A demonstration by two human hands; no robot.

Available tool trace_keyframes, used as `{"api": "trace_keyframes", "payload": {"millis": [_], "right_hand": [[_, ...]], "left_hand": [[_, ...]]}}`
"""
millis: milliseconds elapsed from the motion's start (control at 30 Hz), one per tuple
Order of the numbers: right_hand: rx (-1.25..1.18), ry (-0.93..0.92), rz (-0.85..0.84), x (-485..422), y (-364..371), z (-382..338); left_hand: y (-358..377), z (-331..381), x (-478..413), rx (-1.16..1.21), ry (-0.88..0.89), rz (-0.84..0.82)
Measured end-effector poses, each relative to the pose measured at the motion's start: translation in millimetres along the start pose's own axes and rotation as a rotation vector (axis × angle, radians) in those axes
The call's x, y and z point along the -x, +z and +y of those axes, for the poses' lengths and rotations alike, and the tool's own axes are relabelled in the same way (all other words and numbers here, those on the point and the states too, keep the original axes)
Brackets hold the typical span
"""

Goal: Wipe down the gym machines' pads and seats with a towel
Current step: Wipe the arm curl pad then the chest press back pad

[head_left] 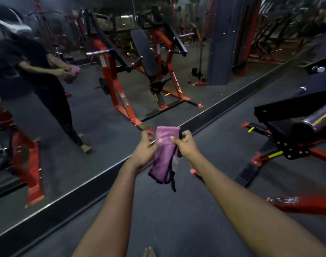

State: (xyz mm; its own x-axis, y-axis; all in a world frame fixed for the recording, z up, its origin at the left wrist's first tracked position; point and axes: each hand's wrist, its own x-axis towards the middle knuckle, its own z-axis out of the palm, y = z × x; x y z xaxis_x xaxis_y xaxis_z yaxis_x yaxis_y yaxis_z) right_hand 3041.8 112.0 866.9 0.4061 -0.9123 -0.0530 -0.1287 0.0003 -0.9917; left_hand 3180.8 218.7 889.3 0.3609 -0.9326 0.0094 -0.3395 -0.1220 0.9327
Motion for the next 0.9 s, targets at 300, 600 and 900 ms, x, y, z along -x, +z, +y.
{"api": "trace_keyframes", "payload": {"millis": [300,600,900], "right_hand": [[-0.181,0.013,-0.032,-218,27,-33],[-0.119,0.204,0.222,-406,-7,-13],[-0.147,0.223,0.469,-596,-110,-10]], "left_hand": [[-52,-23,-264,-0.292,0.087,-0.128],[-15,-19,-505,-0.292,0.216,-0.366],[49,9,-727,-0.298,0.215,-0.476]]}}
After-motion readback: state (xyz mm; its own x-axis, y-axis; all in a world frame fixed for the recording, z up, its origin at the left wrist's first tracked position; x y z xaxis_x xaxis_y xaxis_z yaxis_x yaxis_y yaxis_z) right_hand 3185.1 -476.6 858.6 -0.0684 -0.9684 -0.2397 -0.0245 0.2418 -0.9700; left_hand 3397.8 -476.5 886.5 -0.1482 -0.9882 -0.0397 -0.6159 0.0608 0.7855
